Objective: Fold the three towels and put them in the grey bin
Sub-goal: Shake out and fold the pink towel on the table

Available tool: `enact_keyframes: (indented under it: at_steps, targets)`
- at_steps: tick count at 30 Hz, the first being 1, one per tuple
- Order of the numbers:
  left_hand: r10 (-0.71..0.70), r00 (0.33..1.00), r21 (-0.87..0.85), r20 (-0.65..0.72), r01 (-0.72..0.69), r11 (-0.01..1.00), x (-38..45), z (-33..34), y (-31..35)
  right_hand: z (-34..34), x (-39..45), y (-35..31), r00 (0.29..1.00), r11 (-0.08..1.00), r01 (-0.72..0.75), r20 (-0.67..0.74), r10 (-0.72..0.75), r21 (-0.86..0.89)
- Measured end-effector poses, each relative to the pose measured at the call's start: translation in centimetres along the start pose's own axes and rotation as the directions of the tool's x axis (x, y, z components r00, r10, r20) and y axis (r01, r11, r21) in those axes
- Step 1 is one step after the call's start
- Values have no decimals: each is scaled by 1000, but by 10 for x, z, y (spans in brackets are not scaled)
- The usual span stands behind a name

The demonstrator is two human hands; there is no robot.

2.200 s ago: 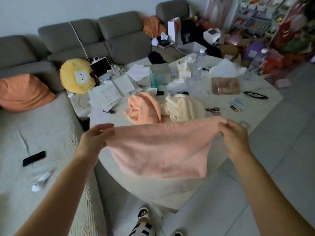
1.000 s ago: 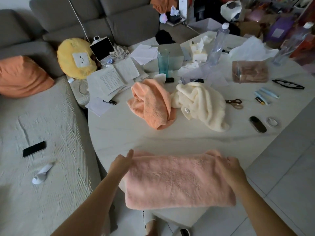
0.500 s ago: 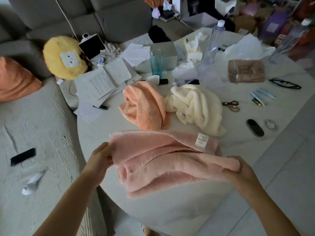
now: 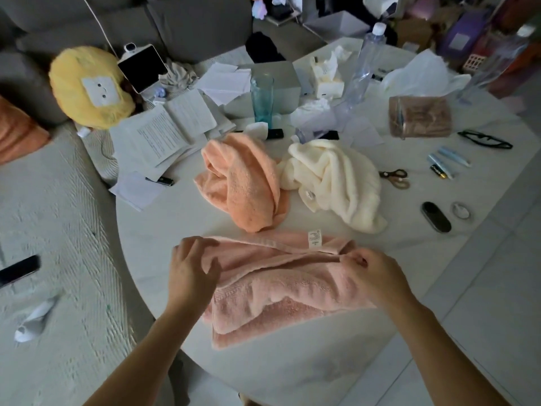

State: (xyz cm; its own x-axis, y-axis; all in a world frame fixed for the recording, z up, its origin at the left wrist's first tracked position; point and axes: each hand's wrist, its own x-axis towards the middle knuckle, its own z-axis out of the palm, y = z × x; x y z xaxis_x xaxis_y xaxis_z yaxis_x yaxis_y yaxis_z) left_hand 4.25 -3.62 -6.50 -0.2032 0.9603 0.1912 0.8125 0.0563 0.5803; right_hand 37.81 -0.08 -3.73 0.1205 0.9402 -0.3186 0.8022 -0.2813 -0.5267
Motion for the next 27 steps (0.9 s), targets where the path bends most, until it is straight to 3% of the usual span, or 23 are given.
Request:
enact_keyframes:
  at_steps: [2, 4, 5, 8, 9, 12, 13, 14, 16, 18, 21, 25, 27]
  targets:
    - [57, 959, 57, 279, -76, 995, -4, 13, 7, 3, 11, -3, 995, 999, -31, 95, 33, -21]
    - [-120, 812, 233, 571, -20, 972, -19, 27, 12, 8, 14, -3, 974, 993, -62, 209, 82, -98]
    - [-201, 769, 303, 607, 10, 953, -29, 32, 12, 12, 12, -2, 963, 987, -67, 249, 101, -144]
    - [-247, 773, 305, 584, 73, 950, -47, 34, 6, 23, -8, 5, 959, 967, -11, 271, 82, -255]
    - [-252, 733, 275, 632, 91, 957, -49, 28, 2, 22, -18, 8, 960, 966, 17, 275, 57, -259]
    - [-280, 480, 190, 831, 228, 955, -52, 1, -9, 7, -43, 20, 921, 973, 41, 386, 51, -227]
    - [-262, 477, 165, 839, 237, 958, -53, -8, -14, -1, -51, 25, 904, 975, 40, 423, 57, -217]
    - [-242, 523, 125, 818, 249, 960, -55, -15, -18, -6, -58, 29, 905, 981, 32, 422, 53, -191]
    - [-234, 695, 78, 680, 249, 965, -58, -19, -25, -6, -65, 36, 940, 990, 61, 341, -14, -126]
    - [-249, 799, 157, 547, 194, 968, -63, -11, -28, 9, -69, 37, 960, 986, 144, 253, -118, -87]
    - [-285, 828, 280, 483, 163, 946, -74, 5, -24, 43, -68, 35, 951, 969, 209, 259, -170, -133]
    - [-176, 939, 175, 297, 128, 976, -70, 10, -18, 60, -50, 38, 949, 940, 292, 173, -262, -177]
    - [-143, 963, 172, 230, 104, 980, -59, 11, -21, 59, -36, 37, 935, 923, 338, 181, -306, -186]
